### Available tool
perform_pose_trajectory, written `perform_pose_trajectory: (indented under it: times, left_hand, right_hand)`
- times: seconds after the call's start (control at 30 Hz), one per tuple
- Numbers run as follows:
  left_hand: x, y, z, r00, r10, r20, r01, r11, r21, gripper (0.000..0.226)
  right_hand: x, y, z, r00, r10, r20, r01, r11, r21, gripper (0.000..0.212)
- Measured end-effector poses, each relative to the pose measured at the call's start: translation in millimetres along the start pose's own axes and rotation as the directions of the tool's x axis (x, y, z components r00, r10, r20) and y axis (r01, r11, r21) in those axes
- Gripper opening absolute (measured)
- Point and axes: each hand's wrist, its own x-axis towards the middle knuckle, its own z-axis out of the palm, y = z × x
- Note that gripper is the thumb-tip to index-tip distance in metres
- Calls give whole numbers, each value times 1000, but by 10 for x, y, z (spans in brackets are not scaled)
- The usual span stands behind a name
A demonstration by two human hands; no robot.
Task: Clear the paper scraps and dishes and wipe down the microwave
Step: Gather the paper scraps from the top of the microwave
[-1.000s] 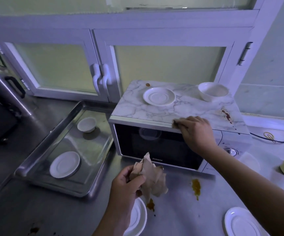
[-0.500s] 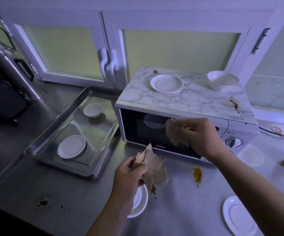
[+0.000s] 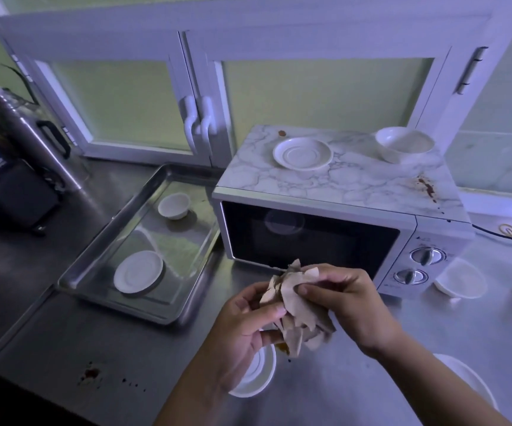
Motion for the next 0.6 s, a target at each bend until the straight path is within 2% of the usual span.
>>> perform_pose_trajectory:
  times: [0.1,0.3,0.37,0.43,0.47,0.57,0.6]
  left_hand:
    - [29,10,36,1000,2,7,-2,1000,29,38]
    - [122,37,99,1000,0,4,0,995,102,35]
    - [184,16,114,998,8,-64,1,992,129,29]
    - [238,2,126,994,14,-107,2,989,147,28]
    - [260,5,126,993,21,-116,-4,989,147,28]
    - [316,43,114,992,45,-122,-24,985,169,29]
    - [334,46,110,992,45,-117,-22,983,184,30]
  right_hand:
    - [-26,6,6,1000,8,-19,-9,1000,-17,12]
    - [-38,59,-12,988,-49,-146,31,992,-121,22]
    - [-29,76,4,983,-50,-178,25,990,-139,33]
    - [-6,91,-1,971,26,-238,-46,996,-79,48]
    - [-1,99,-14,970,75,-230,-83,996,-26,47]
    - [-16,91,-61,975,184,-124,-175,981,79,18]
    - [-34,111,-75,971,211,-115,-198,974,111,15]
